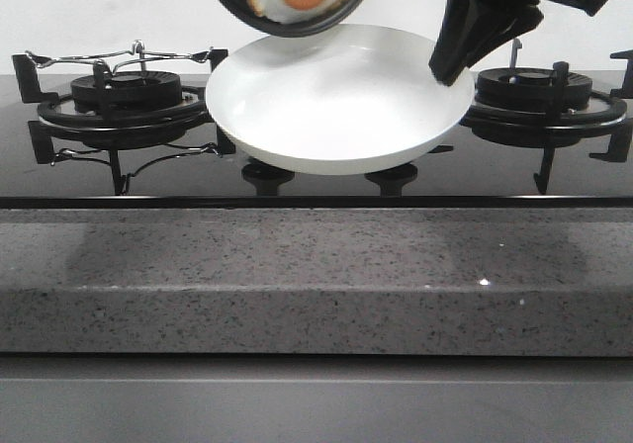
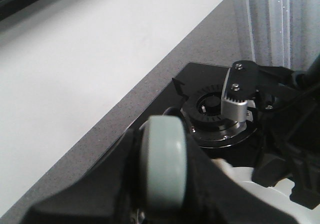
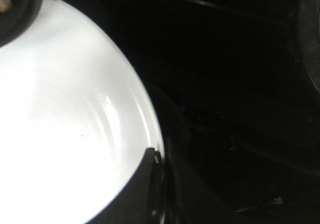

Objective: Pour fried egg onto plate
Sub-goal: 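Tip the pan over the held plate with the left gripper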

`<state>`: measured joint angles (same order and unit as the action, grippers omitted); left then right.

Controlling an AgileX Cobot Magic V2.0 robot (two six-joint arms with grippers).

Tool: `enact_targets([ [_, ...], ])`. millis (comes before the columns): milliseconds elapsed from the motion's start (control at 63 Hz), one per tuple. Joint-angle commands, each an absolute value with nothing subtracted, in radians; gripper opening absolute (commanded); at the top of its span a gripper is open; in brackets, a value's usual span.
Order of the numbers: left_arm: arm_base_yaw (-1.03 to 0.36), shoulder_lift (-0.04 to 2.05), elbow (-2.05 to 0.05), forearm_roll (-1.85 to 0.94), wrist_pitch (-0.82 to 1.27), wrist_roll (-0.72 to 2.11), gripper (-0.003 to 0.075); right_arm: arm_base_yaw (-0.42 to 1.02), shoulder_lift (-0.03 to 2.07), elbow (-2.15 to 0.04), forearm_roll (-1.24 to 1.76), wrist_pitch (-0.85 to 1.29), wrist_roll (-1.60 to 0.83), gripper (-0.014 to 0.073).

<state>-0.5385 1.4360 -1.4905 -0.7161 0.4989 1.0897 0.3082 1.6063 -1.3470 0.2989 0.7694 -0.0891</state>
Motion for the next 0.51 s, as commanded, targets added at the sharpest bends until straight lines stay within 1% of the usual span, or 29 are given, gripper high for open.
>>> enact_targets([
  [0,-0.558,1.389,-1.531,-0.726,0.414,1.1,-0.002,0.311,1.556,-1.371,0.319,0.718,-0.097,-0.0117],
  [365,-0.556,1.389,-1.531,-0.709,0.414,1.093,-0.002,0.311,1.556,-1.371,0.319,0.718,-0.097,-0.0117],
  [492,-0.505,1.389,-1.537,-0.742,0.414,1.047,-0.002,0.311,1.556,-1.371,0.319,0.718,-0.097,-0.0117],
])
